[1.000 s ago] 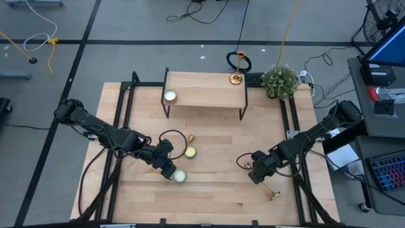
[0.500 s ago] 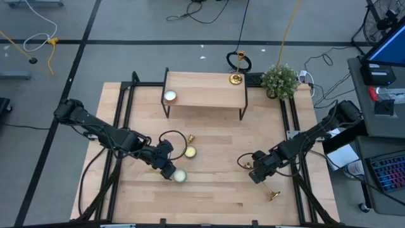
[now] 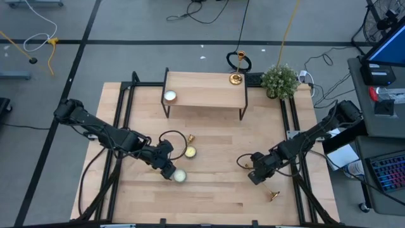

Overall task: Pick & Place candle stick holders
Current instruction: Put the right candle holder aligned with the other candle holder on the shelf

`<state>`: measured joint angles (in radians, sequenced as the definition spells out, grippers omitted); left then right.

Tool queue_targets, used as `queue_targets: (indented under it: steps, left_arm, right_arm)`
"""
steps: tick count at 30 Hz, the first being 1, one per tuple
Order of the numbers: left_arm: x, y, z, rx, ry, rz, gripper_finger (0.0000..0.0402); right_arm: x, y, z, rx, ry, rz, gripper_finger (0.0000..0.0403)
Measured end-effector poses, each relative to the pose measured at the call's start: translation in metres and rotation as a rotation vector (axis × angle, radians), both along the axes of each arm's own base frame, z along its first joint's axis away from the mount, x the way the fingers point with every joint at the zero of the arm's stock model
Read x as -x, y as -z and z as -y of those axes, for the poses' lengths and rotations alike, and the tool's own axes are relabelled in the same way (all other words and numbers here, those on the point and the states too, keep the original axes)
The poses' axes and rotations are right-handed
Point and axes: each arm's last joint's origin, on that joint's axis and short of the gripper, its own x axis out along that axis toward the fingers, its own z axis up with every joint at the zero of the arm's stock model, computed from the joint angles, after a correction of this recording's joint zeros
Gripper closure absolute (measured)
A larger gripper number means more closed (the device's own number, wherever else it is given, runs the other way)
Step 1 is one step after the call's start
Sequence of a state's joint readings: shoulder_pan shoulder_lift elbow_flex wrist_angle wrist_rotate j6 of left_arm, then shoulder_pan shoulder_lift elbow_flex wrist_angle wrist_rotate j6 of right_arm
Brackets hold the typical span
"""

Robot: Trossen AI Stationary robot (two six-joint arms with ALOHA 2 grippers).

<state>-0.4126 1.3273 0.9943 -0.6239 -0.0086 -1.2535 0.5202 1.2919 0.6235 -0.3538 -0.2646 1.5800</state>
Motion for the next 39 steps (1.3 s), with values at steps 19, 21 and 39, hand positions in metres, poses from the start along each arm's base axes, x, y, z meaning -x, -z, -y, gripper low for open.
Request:
queue_targets:
  steps: [19,21,39]
  left_arm:
    - [0.0,0.0,0.0,-0.024,0.005,0.01,0.0224]
    - [0.0,0.0,0.0,-0.024,0.005,0.01,0.0224]
    - [0.0,0.0,0.0,-0.018,0.012,0.008,0.0224]
  right_arm:
    - [0.006,0.0,-0.019,-0.03,0.005,0.008,0.0211]
    - [0.002,0.003,-0.021,-0.042,0.006,0.021,0.0212]
    - [-0.017,0.023,-0.036,-0.113,-0.029,0.072,0.0277]
